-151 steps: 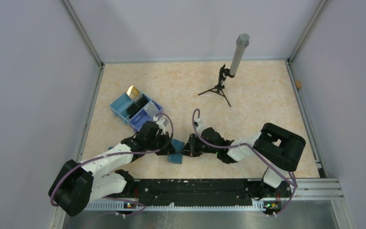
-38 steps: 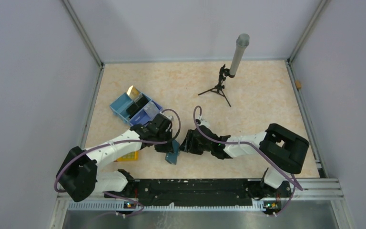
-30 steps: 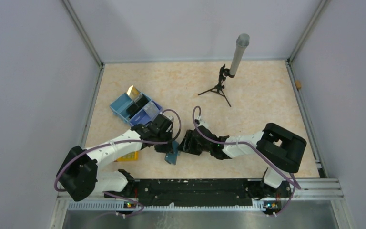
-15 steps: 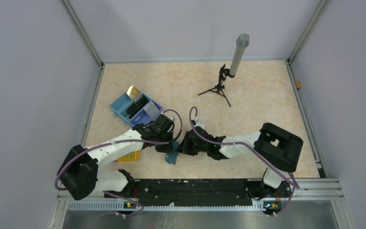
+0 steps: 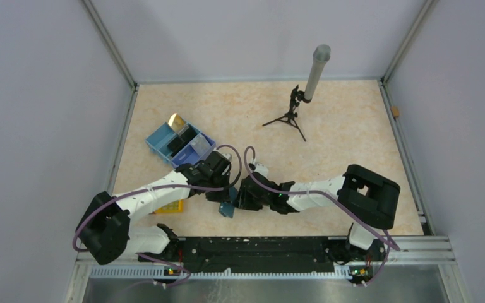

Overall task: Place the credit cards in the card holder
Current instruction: Close the card holder at the center of the board.

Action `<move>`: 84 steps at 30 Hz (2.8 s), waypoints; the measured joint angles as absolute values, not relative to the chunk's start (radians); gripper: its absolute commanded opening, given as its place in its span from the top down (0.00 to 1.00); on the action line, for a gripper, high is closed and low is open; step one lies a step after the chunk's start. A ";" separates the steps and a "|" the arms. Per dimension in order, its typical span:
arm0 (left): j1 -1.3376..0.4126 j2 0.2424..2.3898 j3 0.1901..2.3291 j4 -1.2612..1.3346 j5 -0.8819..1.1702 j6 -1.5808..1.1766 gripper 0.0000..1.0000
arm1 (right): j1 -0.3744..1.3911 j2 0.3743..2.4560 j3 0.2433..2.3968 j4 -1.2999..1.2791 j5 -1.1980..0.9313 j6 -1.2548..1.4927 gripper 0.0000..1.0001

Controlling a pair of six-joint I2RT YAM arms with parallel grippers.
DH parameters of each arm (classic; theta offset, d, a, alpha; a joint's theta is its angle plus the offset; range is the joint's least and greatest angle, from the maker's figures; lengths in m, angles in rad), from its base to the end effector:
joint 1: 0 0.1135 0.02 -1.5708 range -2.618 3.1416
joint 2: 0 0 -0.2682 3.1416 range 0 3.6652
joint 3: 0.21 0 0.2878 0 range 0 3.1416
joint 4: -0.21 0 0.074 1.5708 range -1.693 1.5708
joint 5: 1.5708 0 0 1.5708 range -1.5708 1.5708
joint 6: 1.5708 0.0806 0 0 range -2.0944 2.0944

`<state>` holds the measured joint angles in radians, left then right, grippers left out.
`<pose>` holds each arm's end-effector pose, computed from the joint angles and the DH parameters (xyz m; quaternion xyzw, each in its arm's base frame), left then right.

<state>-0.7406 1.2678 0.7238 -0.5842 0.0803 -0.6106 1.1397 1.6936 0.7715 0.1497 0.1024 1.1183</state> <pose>0.2008 -0.1923 0.1357 0.0721 0.9722 -0.1677 0.1467 0.1668 0.3428 0.0840 0.0101 0.9203 0.3307 0.2086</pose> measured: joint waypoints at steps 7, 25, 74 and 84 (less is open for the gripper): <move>-0.741 1.268 0.724 -0.584 0.080 -0.610 1.00 | 1.164 1.687 0.818 0.077 0.161 1.081 0.66; -0.749 1.268 0.724 -0.584 0.073 -0.610 1.00 | 1.164 1.682 0.822 0.051 0.215 1.062 0.88; -0.762 1.281 0.731 -0.584 0.062 -0.607 1.00 | 1.172 1.634 0.651 0.343 0.188 1.158 1.00; -0.768 1.294 0.732 -0.566 0.084 -0.607 1.00 | 1.172 1.612 0.554 0.488 0.204 1.190 1.00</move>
<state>-0.7677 1.2942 0.7322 -0.5659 0.0837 -0.6071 1.1717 1.6119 0.5545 0.4885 0.2043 1.1900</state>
